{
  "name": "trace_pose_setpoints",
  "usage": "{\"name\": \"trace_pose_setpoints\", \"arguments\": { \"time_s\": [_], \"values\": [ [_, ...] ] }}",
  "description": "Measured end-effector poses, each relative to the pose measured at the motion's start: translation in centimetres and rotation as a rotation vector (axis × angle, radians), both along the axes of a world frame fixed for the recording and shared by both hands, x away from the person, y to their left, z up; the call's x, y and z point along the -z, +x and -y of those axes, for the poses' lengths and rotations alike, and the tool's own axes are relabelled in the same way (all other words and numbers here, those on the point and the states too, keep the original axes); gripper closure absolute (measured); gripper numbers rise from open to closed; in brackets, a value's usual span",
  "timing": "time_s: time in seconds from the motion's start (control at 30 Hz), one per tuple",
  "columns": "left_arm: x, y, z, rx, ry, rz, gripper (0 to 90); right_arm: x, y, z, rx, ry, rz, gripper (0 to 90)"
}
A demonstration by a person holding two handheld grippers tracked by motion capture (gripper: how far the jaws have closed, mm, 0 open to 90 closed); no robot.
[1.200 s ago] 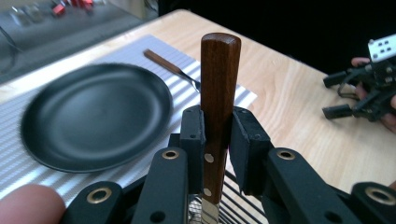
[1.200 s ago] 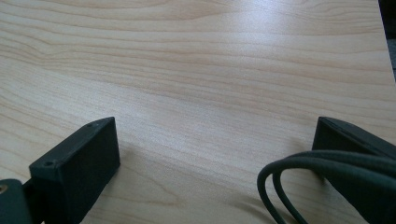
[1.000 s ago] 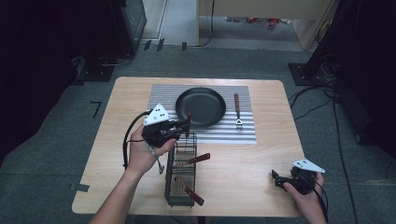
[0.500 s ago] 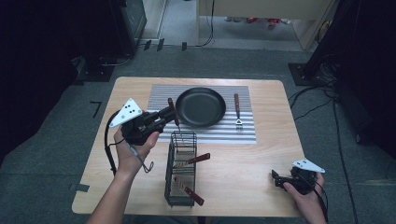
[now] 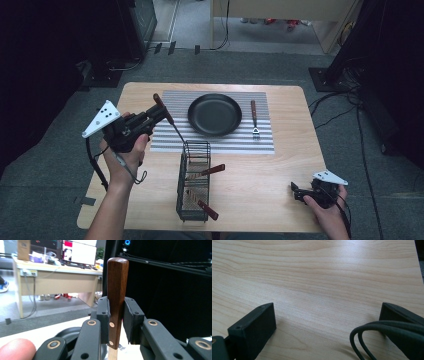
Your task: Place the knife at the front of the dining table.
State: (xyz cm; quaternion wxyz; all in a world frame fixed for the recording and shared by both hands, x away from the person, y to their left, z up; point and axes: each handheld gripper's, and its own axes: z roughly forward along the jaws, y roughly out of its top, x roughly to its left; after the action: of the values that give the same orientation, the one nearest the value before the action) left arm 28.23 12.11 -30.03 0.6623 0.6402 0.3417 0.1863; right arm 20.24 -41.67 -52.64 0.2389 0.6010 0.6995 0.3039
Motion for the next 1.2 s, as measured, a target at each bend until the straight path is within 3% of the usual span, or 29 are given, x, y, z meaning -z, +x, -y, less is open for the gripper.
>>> {"name": "trace_pose_setpoints", "arguments": {
  "time_s": [0.33, 0.53, 0.67, 0.9, 0.93, 1.03, 1.2],
  "values": [
    [0.7, 1.0, -2.1, -0.117, 0.015, -0.041, 77.3, 0.0, 0.0, 0.0, 0.0, 0.0, 0.001, 1.1],
    [1.7, 2.1, -2.1, -0.197, 0.067, -0.056, 77.3, 0.0, 0.0, 0.0, -0.001, -0.001, 0.002, 1.1],
    [2.1, 2.7, -2.1, -0.213, 0.076, -0.068, 77.3, 0.0, 0.0, 0.0, -0.001, 0.0, 0.001, 1.1],
    [3.7, 4.5, -1.5, -0.246, 0.13, -0.114, 77.3, 0.0, 0.0, 0.0, 0.0, 0.001, 0.0, 1.1],
    [4.1, 5.0, -1.2, -0.254, 0.158, -0.124, 77.3, 0.0, 0.0, 0.0, -0.001, 0.001, 0.0, 1.1],
    [5.0, 6.0, -0.7, -0.264, 0.187, -0.142, 77.3, 0.0, 0.0, 0.0, 0.0, 0.002, 0.0, 1.2],
    [6.1, 7.3, -0.2, -0.271, 0.211, -0.171, 77.3, 0.0, 0.0, 0.0, 0.0, 0.003, 0.0, 1.1]
  ]
}}
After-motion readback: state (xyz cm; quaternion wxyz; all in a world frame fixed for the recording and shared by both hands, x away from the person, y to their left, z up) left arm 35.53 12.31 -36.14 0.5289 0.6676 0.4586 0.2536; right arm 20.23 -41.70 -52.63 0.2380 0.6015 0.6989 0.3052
